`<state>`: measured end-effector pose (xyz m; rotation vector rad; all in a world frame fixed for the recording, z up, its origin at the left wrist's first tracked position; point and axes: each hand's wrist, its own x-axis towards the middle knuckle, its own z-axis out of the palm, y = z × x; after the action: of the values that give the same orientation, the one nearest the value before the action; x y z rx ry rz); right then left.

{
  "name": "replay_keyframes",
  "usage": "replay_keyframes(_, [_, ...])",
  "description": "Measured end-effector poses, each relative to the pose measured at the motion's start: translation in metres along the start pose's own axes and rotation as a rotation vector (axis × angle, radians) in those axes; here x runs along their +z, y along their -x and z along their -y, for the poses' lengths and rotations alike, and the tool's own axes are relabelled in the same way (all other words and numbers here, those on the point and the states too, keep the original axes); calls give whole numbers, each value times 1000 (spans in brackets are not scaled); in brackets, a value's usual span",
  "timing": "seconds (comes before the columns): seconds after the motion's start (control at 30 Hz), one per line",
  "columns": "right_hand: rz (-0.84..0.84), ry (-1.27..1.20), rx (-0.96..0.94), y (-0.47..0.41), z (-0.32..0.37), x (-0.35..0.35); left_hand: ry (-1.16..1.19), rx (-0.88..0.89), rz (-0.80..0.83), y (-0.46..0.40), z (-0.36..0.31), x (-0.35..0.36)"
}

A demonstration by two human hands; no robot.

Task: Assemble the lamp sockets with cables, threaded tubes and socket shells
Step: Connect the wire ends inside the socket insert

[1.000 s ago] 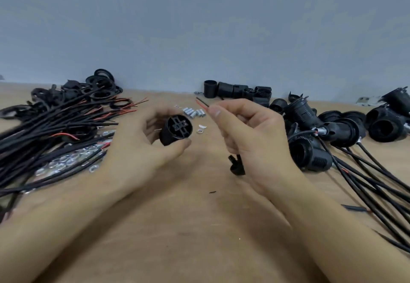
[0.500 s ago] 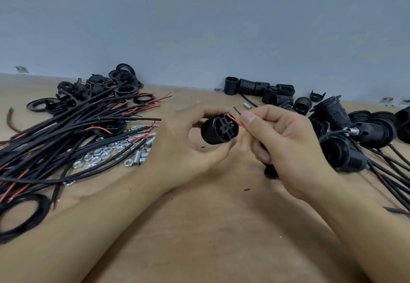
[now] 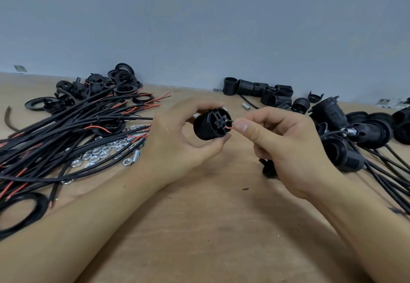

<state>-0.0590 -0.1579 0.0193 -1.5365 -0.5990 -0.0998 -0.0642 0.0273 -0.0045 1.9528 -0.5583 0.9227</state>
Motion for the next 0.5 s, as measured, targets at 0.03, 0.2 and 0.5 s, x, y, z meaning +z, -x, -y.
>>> replay_keyframes(0.03, [-14,-2,7,0,0,0,-1,2,-3,0,0,0])
replay_keyframes(0.2, [-167,15,12,-3,0,-2,-2,16,2,0,0,-2])
replay_keyframes(0.5, [-158,371,-223,6,-3,6,8,35,41,0,0,-1])
